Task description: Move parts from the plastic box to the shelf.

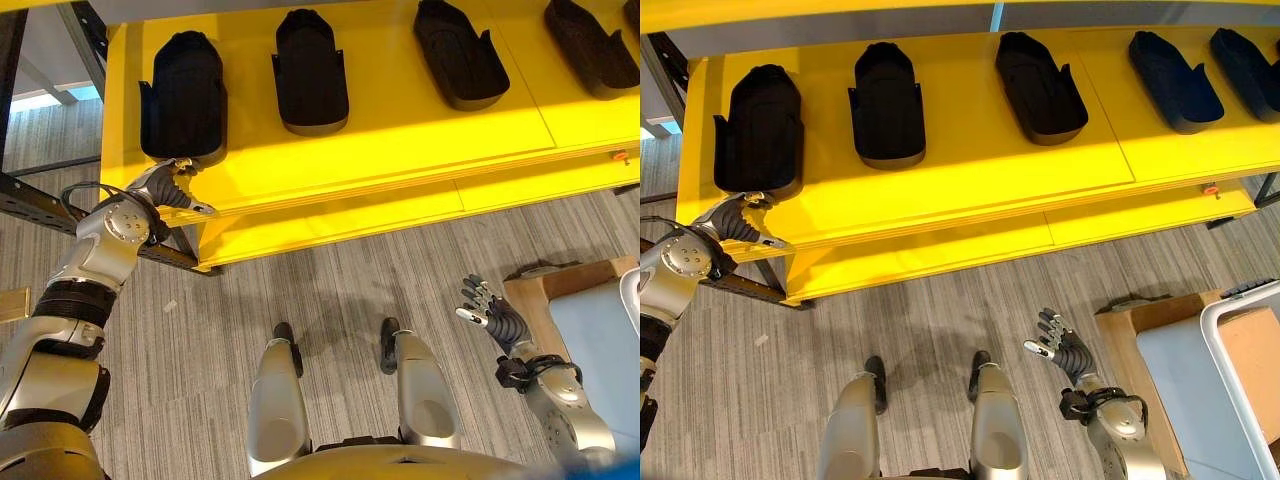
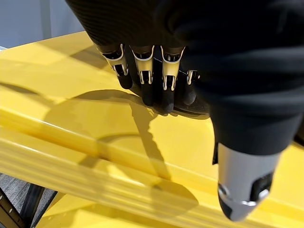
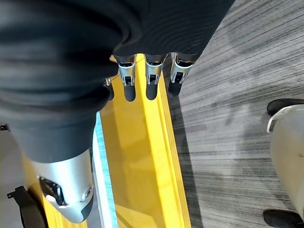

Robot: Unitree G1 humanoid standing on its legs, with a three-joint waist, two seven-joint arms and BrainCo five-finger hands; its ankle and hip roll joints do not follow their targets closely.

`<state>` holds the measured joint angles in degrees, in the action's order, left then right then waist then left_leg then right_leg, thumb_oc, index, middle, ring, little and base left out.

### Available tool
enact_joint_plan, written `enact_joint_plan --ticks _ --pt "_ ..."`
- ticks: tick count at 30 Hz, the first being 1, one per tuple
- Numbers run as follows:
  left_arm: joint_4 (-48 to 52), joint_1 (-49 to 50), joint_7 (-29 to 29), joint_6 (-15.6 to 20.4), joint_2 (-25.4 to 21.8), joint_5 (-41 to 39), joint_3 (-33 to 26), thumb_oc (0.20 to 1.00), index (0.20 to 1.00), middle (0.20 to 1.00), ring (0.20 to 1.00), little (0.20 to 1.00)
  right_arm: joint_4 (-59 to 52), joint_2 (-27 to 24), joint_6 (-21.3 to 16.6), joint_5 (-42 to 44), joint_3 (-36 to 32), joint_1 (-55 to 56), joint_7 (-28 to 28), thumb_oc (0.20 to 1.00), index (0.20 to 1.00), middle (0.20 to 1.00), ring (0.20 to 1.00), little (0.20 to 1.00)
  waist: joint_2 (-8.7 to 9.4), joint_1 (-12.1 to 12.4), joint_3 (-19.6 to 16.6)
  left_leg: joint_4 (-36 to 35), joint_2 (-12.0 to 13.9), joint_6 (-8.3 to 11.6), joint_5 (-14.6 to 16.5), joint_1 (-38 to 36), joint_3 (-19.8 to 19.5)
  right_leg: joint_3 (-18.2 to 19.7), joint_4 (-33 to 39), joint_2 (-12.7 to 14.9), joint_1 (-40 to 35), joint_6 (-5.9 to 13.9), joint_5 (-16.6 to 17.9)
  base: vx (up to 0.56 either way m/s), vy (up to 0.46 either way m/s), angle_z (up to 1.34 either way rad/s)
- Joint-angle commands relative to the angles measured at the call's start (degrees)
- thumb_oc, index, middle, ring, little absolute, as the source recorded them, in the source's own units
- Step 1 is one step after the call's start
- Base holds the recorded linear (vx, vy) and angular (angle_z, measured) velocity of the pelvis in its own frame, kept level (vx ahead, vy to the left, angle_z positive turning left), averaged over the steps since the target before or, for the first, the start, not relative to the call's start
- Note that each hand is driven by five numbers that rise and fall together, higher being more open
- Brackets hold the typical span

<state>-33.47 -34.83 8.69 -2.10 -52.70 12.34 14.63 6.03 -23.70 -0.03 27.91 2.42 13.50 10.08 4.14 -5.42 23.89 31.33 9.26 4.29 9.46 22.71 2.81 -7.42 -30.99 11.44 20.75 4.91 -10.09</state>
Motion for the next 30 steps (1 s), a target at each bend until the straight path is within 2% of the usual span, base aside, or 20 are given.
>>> enact_joint_plan --ticks 1,25,26,27,28,29,30 --pt "-0.71 -2.49 -1.46 0.42 -4.41 -0.32 0.94 1.0 1.0 1.0 1.0 1.0 -1.31 -3.48 -2.43 1.63 -1.5 2.32 0.42 1.0 1.0 1.0 1.0 1.0 -0.1 0.1 -3.85 -0.81 0.84 -0.06 -2.05 0.39 0.21 1.24 4.56 0.74 -1.41 2.04 5.98 0.0 0.0 0.0" --pt "-2.98 -5.15 -2.59 0.46 -4.34 -0.22 2.02 1.0 1.0 1.0 1.0 1.0 -1.4 -3.75 -2.61 2.51 -1.83 2.82 0.9 1.0 1.0 1.0 1.0 1.0 0.26 -0.41 -3.65 0.16 1.1 -0.14 -1.84 1.51 0.6 1.88 3.91 0.61 0.17 2.11 6.29 0.0 0.0 0.0" --pt "-3.16 -5.22 -2.54 0.43 -4.43 -0.19 2.23 1.0 1.0 1.0 1.0 1.0 -1.52 -3.73 -2.61 2.71 -1.87 2.95 0.98 1.0 1.0 1.0 1.0 1.0 0.2 -0.42 -3.73 0.65 1.21 0.2 -0.3 0.91 0.42 2.1 3.35 0.43 -0.4 2.49 5.02 0.0 0.0 0.0" --pt "-3.15 -5.31 -2.56 0.44 -4.45 -0.18 2.22 1.0 1.0 1.0 1.0 1.0 -1.56 -3.7 -2.61 2.72 -1.92 2.89 0.98 1.0 1.0 1.0 1.0 1.0 0.32 -0.45 -3.65 0.37 1.09 -0.15 -1.74 1.58 0.63 1.96 3.78 0.56 0.16 2.12 6.23 0.08 -0.001 -0.01" --pt "-3.1 -5.35 -2.64 0.4 -4.52 -0.3 2.22 1.0 1.0 1.0 1.0 1.0 -1.57 -3.7 -2.71 2.7 -1.93 3.09 0.91 1.0 1.0 1.0 1.0 1.0 0.21 -0.43 -3.76 0.73 1.21 0.17 -0.22 0.94 0.45 2.17 3.28 0.48 -0.32 2.48 5.03 -0.07 0.004 -0.01" --pt "-3.2 -5.6 -2.67 0.51 -4.55 -0.43 2.22 1.0 1.0 1.0 1.0 1.0 -1.46 -3.74 -2.83 2.66 -2.02 3.01 0.91 1.0 1.0 1.0 1.0 1.0 0.33 -0.48 -3.66 0.43 1.1 -0.2 -1.64 1.62 0.68 2.06 3.74 0.59 0.23 2.12 6.23 0.01 0.004 -0.03" --pt "-3.32 -5.74 -2.64 0.55 -4.56 -0.56 2.33 1.0 1.0 1.0 1.0 1.0 -1.33 -3.78 -2.86 2.58 -1.94 2.97 0.93 1.0 1.0 1.0 1.0 1.0 0.28 -0.5 -3.67 0.42 1.12 -0.19 -1.65 1.62 0.73 2.06 3.76 0.6 0.24 2.14 6.28 0.01 0.006 -0.04"
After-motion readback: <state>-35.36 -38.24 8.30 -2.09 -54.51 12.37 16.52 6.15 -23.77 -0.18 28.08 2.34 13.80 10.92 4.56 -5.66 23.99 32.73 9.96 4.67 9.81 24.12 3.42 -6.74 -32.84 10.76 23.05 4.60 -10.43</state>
